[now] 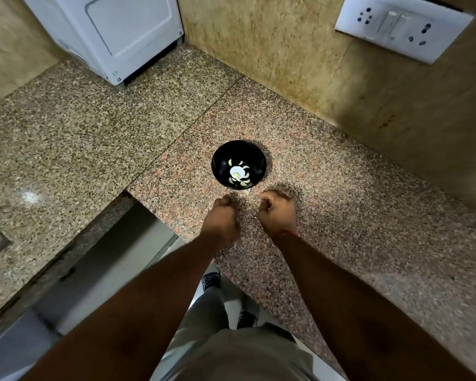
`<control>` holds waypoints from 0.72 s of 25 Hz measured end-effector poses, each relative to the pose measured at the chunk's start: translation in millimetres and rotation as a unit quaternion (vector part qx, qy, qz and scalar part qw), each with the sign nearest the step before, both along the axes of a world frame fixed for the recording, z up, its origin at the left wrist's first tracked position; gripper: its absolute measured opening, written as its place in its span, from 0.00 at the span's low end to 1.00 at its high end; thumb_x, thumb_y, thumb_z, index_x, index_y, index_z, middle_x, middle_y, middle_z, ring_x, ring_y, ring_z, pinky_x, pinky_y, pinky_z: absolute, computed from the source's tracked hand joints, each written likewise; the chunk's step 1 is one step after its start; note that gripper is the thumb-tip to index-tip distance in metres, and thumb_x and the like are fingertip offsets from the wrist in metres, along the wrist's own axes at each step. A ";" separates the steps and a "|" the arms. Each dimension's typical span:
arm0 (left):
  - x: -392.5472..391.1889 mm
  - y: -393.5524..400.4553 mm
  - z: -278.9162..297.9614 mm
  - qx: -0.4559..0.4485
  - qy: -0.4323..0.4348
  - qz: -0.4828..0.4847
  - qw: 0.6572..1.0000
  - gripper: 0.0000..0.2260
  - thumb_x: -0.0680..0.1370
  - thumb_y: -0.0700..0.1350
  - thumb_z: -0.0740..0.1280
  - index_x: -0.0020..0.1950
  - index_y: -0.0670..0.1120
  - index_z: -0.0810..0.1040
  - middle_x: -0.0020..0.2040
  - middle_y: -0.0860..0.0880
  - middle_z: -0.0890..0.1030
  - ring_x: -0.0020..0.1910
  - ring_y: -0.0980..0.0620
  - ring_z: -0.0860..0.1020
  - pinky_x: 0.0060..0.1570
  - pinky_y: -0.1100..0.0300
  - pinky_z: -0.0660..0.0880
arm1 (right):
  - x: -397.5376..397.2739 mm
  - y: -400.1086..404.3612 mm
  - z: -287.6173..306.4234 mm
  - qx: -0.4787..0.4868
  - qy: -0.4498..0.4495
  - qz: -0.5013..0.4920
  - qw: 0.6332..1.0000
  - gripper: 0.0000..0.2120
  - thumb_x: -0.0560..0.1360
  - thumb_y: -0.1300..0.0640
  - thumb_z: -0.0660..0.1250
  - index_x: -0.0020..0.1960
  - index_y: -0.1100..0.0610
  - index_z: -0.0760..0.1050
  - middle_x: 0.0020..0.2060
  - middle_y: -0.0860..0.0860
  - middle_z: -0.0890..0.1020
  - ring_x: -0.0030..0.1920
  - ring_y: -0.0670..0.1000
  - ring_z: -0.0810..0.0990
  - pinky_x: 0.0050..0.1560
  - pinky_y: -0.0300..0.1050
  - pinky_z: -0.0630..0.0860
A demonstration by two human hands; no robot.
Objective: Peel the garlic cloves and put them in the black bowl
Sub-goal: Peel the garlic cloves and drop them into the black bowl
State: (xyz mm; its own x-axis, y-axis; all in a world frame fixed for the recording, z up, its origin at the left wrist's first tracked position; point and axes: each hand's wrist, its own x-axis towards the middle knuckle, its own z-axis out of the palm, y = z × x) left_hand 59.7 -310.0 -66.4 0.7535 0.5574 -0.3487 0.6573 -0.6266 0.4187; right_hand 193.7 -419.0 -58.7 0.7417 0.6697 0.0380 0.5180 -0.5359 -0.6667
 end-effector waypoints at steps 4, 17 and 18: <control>-0.8 -2.3 1.0 0.004 -0.009 -0.004 1.000 0.25 0.75 0.38 0.68 0.72 0.47 0.73 0.67 0.46 0.71 0.65 0.44 0.69 0.63 0.51 0.76 | -0.9 -1.9 -5.8 -0.119 0.023 -0.005 0.993 0.15 0.73 0.60 0.68 0.59 0.53 0.83 0.50 0.53 0.85 0.48 0.54 0.83 0.53 0.51 0.82; -3.7 -1.0 -3.3 -0.021 -0.049 0.043 0.998 0.27 0.75 0.35 0.65 0.74 0.47 0.71 0.67 0.48 0.72 0.66 0.46 0.69 0.65 0.53 0.74 | 0.6 27.6 -18.7 -0.120 0.072 -0.047 0.989 0.07 0.74 0.58 0.73 0.51 0.54 0.85 0.47 0.54 0.85 0.45 0.53 0.83 0.51 0.44 0.82; -4.4 -1.8 -2.4 -0.017 -0.046 0.040 0.998 0.27 0.75 0.35 0.65 0.75 0.47 0.71 0.67 0.47 0.72 0.66 0.46 0.69 0.65 0.52 0.74 | 0.0 22.4 -19.5 -0.117 0.061 -0.023 0.991 0.05 0.75 0.60 0.71 0.49 0.56 0.86 0.46 0.54 0.86 0.44 0.52 0.83 0.50 0.45 0.82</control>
State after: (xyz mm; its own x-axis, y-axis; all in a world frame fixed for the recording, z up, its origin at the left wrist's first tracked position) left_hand 55.4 -311.7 -68.8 0.7368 0.6058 -0.3001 0.6624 -0.5582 0.4996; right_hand 193.7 -396.7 -78.3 0.7608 0.6154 -0.2063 0.4133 -0.7044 -0.5771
